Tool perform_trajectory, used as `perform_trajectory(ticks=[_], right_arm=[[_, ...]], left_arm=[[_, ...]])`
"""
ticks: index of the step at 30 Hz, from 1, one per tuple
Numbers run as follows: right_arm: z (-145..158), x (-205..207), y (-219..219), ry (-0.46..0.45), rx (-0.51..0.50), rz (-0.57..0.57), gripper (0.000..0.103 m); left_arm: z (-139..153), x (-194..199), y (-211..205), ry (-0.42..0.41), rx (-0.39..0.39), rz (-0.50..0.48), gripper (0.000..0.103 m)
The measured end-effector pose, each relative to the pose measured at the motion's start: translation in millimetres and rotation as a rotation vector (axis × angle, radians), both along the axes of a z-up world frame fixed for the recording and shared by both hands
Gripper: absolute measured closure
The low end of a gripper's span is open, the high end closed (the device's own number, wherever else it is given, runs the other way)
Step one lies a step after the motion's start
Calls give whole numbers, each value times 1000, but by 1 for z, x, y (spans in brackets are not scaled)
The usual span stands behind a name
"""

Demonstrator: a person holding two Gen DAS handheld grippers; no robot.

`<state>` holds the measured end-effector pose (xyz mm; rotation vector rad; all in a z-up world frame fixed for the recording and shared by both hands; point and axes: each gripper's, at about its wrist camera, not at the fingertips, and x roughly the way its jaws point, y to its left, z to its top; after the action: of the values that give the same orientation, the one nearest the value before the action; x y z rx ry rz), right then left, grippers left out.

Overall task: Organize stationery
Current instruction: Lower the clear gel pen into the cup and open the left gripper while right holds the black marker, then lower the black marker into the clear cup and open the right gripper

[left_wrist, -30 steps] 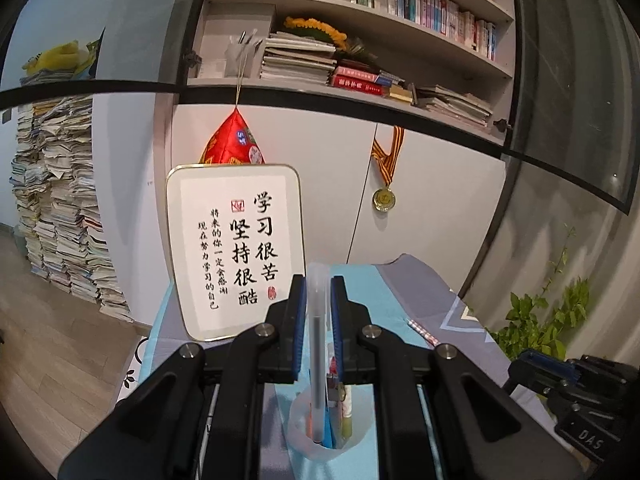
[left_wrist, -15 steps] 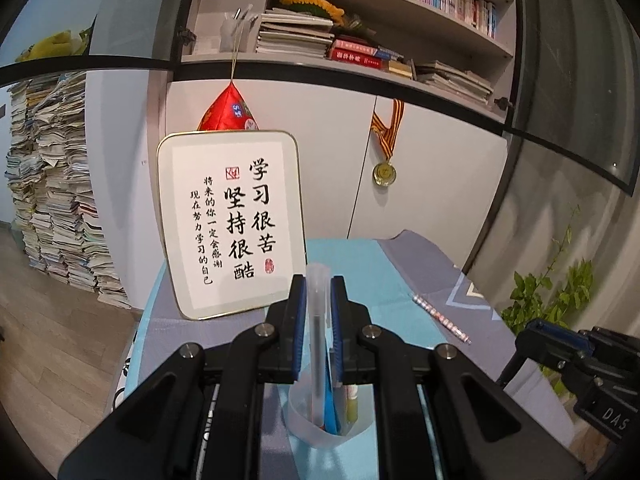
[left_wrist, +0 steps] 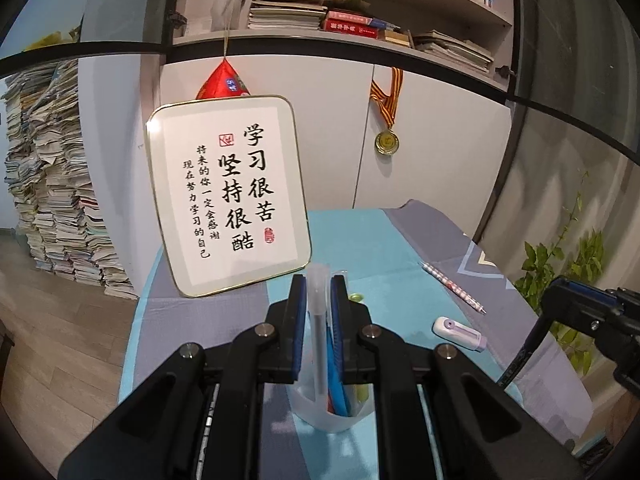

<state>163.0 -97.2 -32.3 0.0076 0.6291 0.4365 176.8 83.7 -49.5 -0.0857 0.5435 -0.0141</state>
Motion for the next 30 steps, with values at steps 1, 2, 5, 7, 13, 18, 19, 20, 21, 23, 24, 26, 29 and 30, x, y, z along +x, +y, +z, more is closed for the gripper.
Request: perform_trajectory(ticks=[1,2,5,7,13,18,19,20,21,23,24,26,29,30], right_arm=[[0,0,0,1,0,1,88],[0,0,0,2,0,1,88],[-2,-1,0,3,3,6,88],[-1,-2,0,1,4,7,88],[3,-4,3,-10,9,6,88],[6,-5,9,-20,11,19,88],[6,-5,9,-21,12,21,88],[7,-5,11,-23,13,23,88],[7,-4,12,-24,14,24,88],[9,-4,15,-31,16,28,88],[10,-4,15,-33,16,29,88],[13,-4,18,-41,17,34,88],[19,-5,24,-59,16,44,88],[21,-5,24,-63,16,47,88]], left_arm=[[1,-1,1,1,-5,-1,93],[1,-1,2,1,-9,-1,93],[3,-4,3,-1,-14,-4,93],[4,-9,3,-4,-20,-15,93],[0,-12,6,5,-22,-12,93],[-6,-11,16,26,-42,3,93],[-5,-12,18,24,-42,5,93],[-4,-13,19,21,-42,8,93],[-3,-14,20,18,-44,9,93],[-1,-17,23,8,-46,10,93],[0,-18,23,5,-47,11,93],[1,-20,25,2,-49,10,93],[0,-24,26,5,-48,7,93],[-1,-25,26,6,-49,7,93]])
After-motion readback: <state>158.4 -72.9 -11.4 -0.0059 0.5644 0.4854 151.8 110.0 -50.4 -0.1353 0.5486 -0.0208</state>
